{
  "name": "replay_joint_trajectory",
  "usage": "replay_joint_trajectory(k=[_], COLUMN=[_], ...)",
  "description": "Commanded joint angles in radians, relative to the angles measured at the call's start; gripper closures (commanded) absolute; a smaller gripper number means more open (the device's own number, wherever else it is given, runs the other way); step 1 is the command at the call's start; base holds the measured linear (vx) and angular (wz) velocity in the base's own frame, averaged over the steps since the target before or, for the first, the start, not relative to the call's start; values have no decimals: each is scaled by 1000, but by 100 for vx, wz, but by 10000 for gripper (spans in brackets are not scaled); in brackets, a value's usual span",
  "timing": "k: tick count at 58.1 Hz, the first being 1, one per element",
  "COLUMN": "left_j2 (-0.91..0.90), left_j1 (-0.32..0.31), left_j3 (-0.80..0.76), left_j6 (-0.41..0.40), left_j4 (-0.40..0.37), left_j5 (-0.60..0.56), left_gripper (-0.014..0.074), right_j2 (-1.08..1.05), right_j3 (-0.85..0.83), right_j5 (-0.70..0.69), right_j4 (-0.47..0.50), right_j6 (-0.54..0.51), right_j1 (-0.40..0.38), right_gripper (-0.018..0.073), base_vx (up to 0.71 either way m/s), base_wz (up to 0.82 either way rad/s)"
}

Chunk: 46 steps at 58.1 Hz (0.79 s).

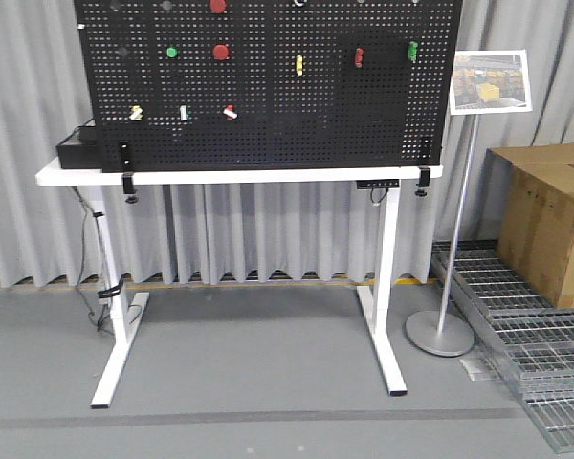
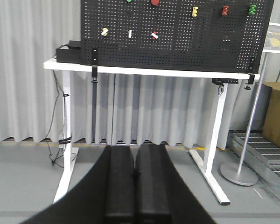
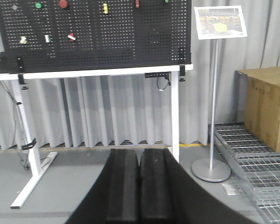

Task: Rotate knob clockwise with right arm
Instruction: 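Drive the base toward the black pegboard with both grippers open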

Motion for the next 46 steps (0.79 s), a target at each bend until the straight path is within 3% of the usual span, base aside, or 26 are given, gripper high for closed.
replay_joint_trajectory(k=[1,18,46], left_j2=[0,0,0], left_j1=[2,2,2], left_j3=[13,13,13], left_j6=[-6,-6,-6], left_j4=[-8,-8,-8], left_j5=[-82,-82,-82], left_gripper=[603,603,603], right_j2=[-11,-11,-11], right_j3=[5,5,5], right_j5=[-81,-81,-81], right_j4=[-9,-9,-9], right_j6=[-10,-10,-10], right_j1=[-6,-6,-6], right_gripper=[568,568,568], base_vx=[23,26,32], base_wz=[-11,-6,19])
